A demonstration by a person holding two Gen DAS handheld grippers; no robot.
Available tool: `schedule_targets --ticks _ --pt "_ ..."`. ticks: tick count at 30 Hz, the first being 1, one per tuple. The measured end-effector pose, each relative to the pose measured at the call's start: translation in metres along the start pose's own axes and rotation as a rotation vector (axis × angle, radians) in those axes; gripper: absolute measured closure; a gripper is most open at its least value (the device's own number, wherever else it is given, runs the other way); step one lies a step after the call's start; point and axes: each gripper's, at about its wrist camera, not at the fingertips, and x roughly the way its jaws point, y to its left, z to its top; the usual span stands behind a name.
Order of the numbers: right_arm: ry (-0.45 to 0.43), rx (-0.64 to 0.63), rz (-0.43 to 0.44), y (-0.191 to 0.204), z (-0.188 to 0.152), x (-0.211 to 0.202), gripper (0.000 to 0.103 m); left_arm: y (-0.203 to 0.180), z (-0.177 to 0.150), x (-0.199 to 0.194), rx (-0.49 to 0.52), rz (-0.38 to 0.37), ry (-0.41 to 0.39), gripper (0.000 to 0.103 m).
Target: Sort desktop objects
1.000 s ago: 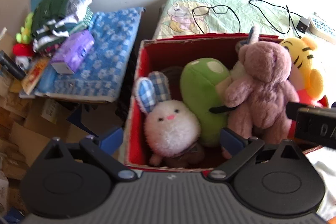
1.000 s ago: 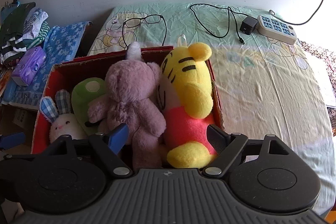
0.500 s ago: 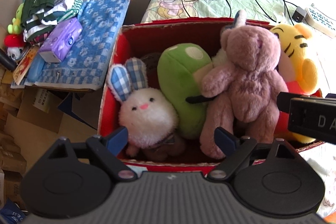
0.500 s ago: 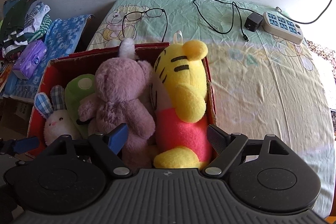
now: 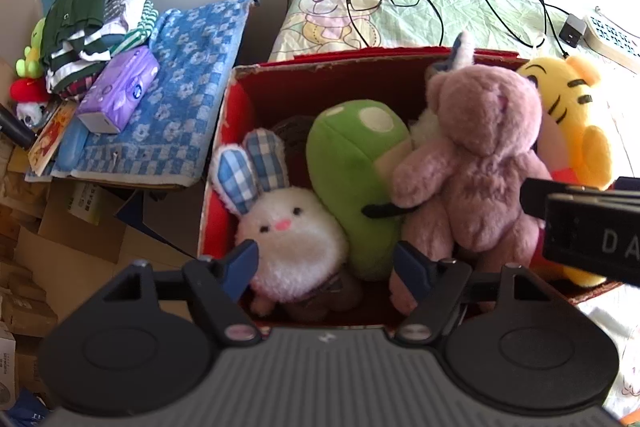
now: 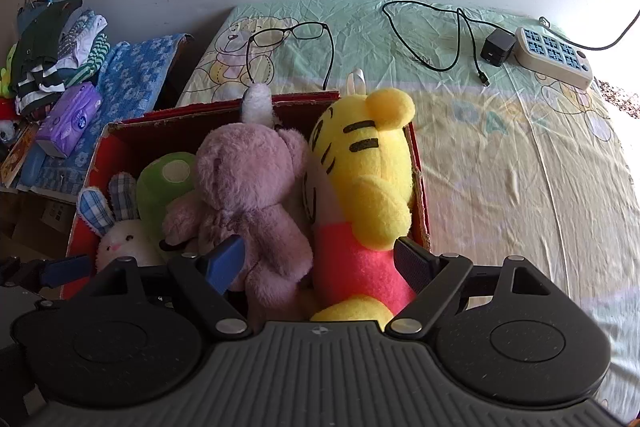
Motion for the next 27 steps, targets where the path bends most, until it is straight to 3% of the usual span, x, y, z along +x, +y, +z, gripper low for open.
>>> schedule_targets --ticks 11,27 --pt "-0.008 0.033 -0.028 0.000 0.004 0.006 0.019 -0.007 0.011 0.015 0.056 -0.023 -0.014 0.025" --pt "-0.015 0.040 -0.055 0.004 0.006 0.010 0.019 0.004 0.013 0.022 0.026 -0.055 -0.046 0.017"
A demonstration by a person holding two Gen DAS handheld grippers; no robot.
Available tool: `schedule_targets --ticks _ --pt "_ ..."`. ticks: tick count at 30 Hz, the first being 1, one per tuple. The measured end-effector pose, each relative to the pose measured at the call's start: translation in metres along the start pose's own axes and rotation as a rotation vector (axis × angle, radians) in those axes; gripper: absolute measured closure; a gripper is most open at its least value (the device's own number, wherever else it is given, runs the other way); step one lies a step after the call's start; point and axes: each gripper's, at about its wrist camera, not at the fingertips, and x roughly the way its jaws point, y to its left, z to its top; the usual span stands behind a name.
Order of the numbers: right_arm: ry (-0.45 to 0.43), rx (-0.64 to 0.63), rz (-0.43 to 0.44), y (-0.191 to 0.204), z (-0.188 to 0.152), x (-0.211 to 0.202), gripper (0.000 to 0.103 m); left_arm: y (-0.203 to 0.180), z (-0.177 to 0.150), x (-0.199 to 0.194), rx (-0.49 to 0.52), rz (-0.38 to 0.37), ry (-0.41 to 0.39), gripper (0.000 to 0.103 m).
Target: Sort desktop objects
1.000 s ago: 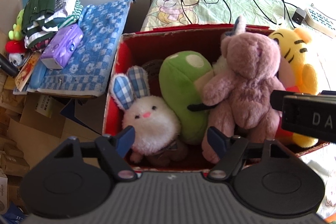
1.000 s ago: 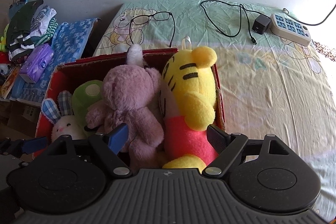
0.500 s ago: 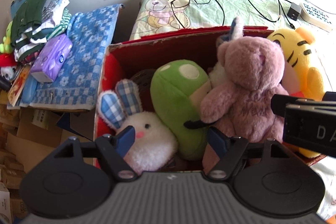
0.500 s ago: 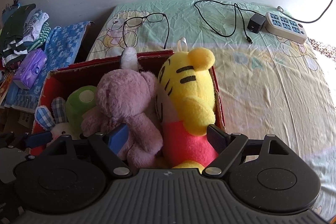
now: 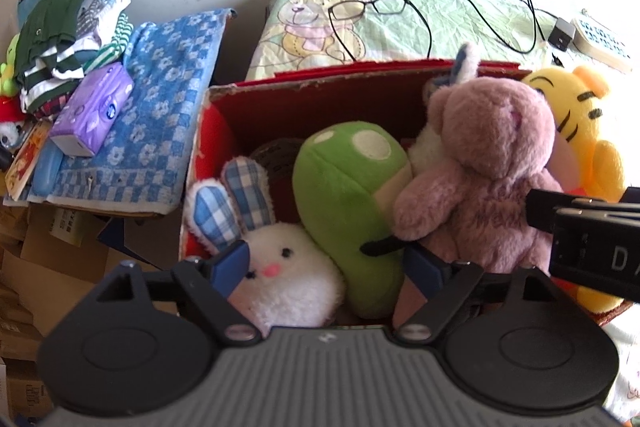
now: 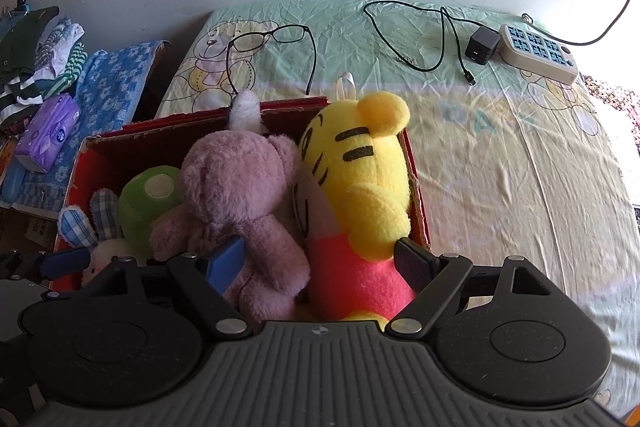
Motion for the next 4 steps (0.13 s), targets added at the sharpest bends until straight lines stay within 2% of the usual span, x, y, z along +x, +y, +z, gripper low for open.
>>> schedule_targets --ticks 4 --pt "-0.011 0.005 0.004 -0.0002 0.0003 0.0001 0.019 -0.0006 -0.0001 0.0000 -0.003 0.001 -0.004 0.017"
